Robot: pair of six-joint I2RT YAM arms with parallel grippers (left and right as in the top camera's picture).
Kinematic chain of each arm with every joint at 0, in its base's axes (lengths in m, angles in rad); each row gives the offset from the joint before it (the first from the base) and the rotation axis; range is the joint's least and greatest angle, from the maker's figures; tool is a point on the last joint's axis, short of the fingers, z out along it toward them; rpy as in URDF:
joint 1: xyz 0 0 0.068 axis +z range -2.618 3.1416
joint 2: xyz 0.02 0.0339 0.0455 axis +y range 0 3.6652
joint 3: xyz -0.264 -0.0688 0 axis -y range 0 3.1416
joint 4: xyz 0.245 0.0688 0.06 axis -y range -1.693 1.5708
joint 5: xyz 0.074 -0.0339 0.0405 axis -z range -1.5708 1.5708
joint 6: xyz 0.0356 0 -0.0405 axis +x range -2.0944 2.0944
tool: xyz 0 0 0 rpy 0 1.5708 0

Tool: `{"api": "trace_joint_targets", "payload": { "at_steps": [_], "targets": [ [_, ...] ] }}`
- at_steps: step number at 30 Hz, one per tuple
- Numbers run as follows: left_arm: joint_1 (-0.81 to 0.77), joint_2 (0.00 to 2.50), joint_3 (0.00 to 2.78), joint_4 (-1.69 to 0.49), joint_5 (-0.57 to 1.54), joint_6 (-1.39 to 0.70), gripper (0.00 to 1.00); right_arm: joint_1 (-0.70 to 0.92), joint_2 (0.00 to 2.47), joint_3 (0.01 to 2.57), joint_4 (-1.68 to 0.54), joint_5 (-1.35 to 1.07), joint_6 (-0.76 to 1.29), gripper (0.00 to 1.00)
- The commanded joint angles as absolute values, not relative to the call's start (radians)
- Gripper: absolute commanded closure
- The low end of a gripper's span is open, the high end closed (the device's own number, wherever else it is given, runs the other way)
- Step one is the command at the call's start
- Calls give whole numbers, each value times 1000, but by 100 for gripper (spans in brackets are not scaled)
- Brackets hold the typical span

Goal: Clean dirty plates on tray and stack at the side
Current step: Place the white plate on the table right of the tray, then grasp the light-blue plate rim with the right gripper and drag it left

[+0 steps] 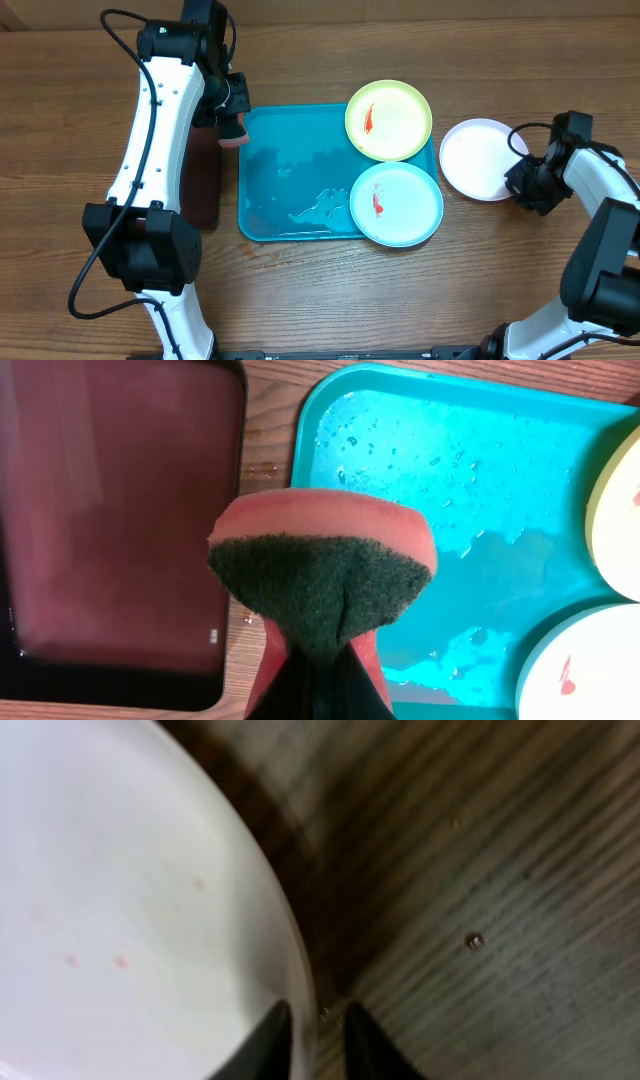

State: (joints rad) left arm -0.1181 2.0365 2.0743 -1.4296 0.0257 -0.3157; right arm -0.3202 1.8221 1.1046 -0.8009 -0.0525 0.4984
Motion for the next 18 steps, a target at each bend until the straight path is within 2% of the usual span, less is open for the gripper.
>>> {"api": "trace_joint_targets", "payload": {
  "at_steps": [1, 10, 18],
  "targets": [
    [-126, 2027, 2097, -1432, 39, -328, 96, -316, 1790, 1128, -838, -119, 469, 75],
    [-126, 2027, 2097, -1432, 46, -313, 96, -283, 1696, 1284, -1098, -350, 266, 67],
    [-139, 2027, 2097, -1424, 45, -314, 96, -104, 1694, 1227, -1129, -323, 205, 64]
  ]
}}
